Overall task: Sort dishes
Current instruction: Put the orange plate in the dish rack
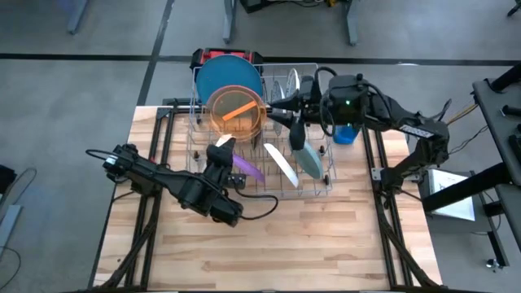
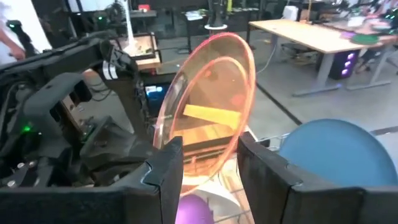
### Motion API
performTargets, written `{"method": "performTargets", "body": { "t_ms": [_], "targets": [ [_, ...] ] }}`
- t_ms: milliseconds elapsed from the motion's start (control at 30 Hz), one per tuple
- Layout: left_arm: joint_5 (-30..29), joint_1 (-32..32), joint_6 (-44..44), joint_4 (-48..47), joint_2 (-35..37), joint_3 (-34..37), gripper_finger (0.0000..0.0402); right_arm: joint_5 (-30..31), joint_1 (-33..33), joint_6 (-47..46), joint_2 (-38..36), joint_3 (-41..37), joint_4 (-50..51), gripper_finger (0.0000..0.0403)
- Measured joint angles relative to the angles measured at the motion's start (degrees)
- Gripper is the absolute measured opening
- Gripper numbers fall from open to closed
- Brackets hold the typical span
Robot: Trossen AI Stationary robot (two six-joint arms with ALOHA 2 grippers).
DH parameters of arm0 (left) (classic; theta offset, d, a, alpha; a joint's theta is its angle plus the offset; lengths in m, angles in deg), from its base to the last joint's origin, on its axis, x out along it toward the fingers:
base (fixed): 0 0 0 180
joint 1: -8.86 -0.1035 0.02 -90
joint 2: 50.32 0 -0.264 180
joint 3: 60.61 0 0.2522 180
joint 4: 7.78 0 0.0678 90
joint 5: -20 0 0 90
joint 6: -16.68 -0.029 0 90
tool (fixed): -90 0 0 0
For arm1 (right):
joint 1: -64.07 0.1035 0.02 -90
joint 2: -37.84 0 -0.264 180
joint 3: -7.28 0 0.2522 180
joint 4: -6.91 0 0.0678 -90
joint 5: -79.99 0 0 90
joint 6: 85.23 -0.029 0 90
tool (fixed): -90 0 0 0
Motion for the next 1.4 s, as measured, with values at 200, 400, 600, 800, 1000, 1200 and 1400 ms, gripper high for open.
{"method": "performTargets", "body": {
  "t_ms": [200,400,600,800,1000,1200,1400],
  "targets": [
    [-0.01,-0.13,0.59,0.26,0.00,0.00,0.0000,-6.87,-3.76,-5.50,0.00,-0.04,0.07,0.0127],
    [-0.01,-0.46,0.77,0.28,0.00,0.00,0.0000,-10.58,-7.15,-15.15,0.79,-0.04,-0.16,0.0124],
    [0.41,-0.44,0.95,0.32,-0.01,0.00,0.0000,-14.20,-7.95,-15.96,2.60,-0.04,-1.23,0.0138],
    [0.24,-0.61,0.98,0.36,-0.02,0.00,0.0000,-15.02,-7.90,-15.29,3.48,-0.04,-2.77,0.0139],
    [-0.05,-0.68,1.21,0.37,-0.02,0.00,0.0000,-15.07,-7.84,-14.18,3.15,0.69,-2.61,0.0128],
    [-0.03,-0.66,3.13,0.37,-0.02,0.00,0.0000,-15.03,-7.86,-13.80,3.06,2.03,-2.61,0.0126],
    [-0.01,-0.72,3.03,0.37,-0.02,0.06,0.0000,-14.92,-7.86,-13.72,3.06,2.47,-2.19,0.0143]
  ]
}}
